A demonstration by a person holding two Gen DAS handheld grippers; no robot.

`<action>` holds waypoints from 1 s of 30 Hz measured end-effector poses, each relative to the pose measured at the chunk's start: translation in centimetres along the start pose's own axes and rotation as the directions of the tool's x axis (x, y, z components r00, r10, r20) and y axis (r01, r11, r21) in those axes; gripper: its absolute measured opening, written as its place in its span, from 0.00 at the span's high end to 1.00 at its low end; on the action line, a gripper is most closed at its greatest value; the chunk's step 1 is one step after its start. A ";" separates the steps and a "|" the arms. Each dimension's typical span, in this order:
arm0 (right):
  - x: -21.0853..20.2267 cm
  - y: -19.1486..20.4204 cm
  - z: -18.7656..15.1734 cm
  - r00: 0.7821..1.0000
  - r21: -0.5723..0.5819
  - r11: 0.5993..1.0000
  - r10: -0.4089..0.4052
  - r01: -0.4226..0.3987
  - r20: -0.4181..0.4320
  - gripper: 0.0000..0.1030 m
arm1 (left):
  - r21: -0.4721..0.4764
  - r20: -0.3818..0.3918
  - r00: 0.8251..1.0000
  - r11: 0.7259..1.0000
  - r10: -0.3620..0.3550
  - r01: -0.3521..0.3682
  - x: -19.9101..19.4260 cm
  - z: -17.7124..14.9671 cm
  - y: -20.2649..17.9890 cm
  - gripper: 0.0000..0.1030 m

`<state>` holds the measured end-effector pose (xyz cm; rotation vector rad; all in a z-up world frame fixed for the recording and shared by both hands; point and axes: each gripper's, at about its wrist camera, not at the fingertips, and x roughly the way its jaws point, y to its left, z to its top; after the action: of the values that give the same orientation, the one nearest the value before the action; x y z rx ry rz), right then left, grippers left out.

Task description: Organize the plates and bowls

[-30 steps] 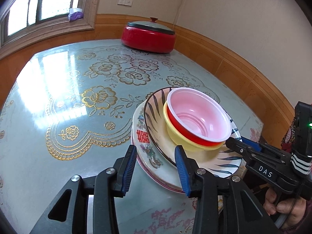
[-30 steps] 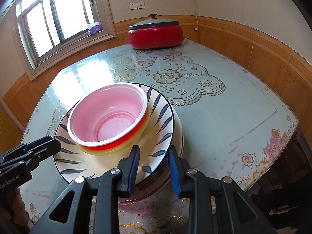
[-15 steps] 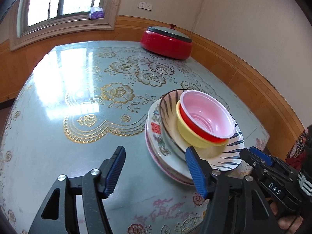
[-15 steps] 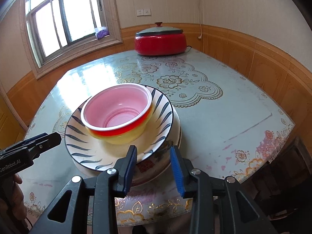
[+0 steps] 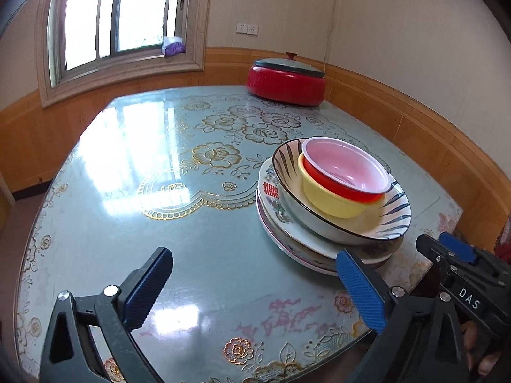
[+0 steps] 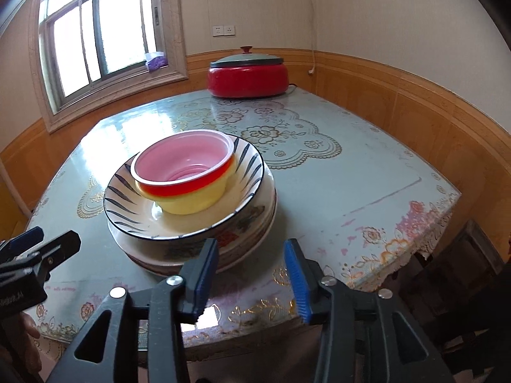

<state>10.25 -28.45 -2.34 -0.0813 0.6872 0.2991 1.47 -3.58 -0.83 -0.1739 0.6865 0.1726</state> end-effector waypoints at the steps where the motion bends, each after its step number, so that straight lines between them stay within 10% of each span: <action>1: -0.4 0.1 -0.1 1.000 0.010 1.000 -0.028 0.028 0.012 0.40 | 0.017 0.006 1.000 1.000 -0.003 0.003 -0.1 -0.1 -0.2 0.00; 30: -3.0 7.5 -2.6 0.943 0.187 0.931 -0.327 0.312 0.055 0.39 | 0.126 0.049 0.995 0.989 -0.081 0.075 -2.0 -1.0 4.5 0.00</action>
<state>4.22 -22.43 -2.26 -0.0106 0.6017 -0.0733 -1.58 0.40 -0.77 -0.0763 0.6338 0.0589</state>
